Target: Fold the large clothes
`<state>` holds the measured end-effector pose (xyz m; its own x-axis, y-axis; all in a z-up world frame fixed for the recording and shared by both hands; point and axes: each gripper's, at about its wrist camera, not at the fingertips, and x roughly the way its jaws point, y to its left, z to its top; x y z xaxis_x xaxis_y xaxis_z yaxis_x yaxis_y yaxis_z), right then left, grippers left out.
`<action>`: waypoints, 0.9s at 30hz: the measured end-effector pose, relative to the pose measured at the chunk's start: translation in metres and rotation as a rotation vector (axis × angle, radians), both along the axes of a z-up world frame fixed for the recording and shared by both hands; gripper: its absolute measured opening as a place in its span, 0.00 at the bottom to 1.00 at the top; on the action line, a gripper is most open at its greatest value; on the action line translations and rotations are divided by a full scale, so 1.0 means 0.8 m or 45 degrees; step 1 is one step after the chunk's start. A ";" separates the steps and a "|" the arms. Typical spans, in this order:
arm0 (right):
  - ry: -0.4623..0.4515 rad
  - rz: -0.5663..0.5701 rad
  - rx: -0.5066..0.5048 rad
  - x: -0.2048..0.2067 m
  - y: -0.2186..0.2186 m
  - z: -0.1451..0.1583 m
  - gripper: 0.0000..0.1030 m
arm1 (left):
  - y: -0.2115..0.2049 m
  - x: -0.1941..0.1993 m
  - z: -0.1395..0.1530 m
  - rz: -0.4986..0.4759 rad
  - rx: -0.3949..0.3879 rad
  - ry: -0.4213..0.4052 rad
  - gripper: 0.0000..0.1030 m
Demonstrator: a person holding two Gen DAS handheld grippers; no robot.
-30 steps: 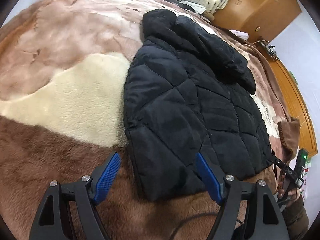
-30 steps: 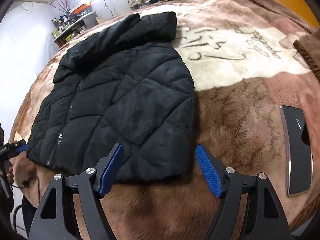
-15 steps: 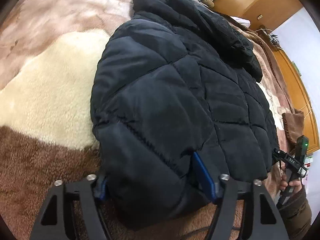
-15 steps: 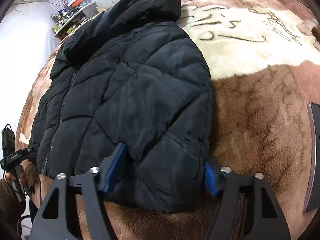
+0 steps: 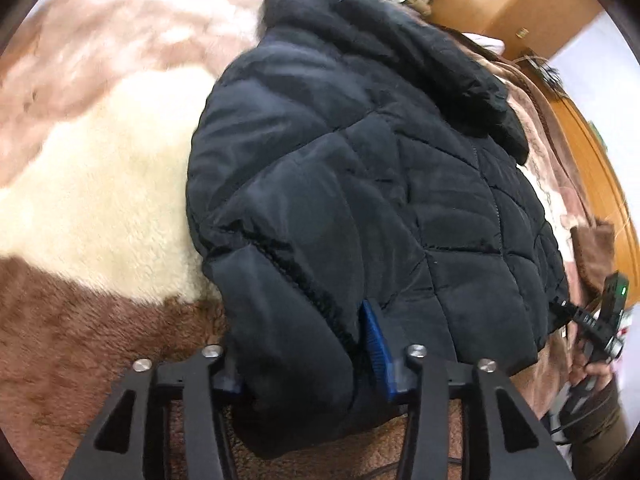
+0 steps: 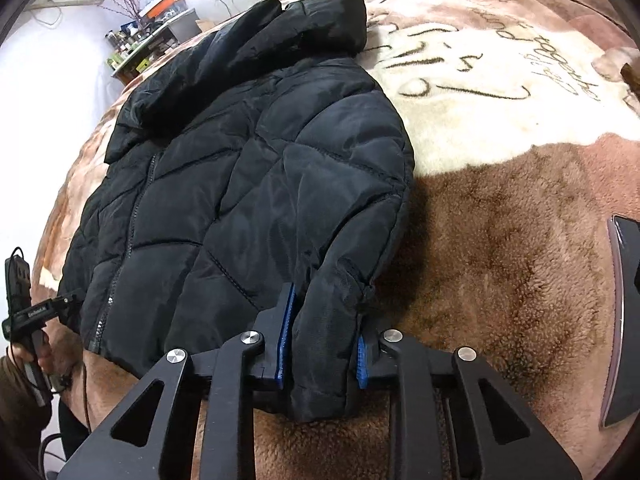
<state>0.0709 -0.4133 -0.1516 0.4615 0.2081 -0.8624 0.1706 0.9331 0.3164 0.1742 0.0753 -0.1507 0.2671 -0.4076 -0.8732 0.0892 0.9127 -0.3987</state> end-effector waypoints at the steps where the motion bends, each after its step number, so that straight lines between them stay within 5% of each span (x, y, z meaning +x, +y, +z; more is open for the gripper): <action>1: -0.002 -0.004 0.005 -0.001 0.000 0.001 0.21 | -0.001 0.001 0.001 0.003 0.004 0.002 0.46; 4: -0.038 -0.007 0.008 -0.005 0.001 0.013 0.18 | -0.009 -0.002 0.018 -0.060 0.052 -0.055 0.27; 7: -0.072 0.015 0.002 -0.015 0.003 0.032 0.16 | -0.014 -0.010 0.043 -0.105 0.099 -0.109 0.22; 27: -0.184 0.149 0.060 -0.108 0.004 0.155 0.15 | 0.033 -0.097 0.170 -0.131 -0.135 -0.184 0.20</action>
<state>-0.0152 -0.4104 -0.0274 0.5503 0.3060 -0.7769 0.0115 0.9276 0.3735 0.0966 0.1017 -0.0147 0.3386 -0.5270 -0.7795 0.2433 0.8493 -0.4685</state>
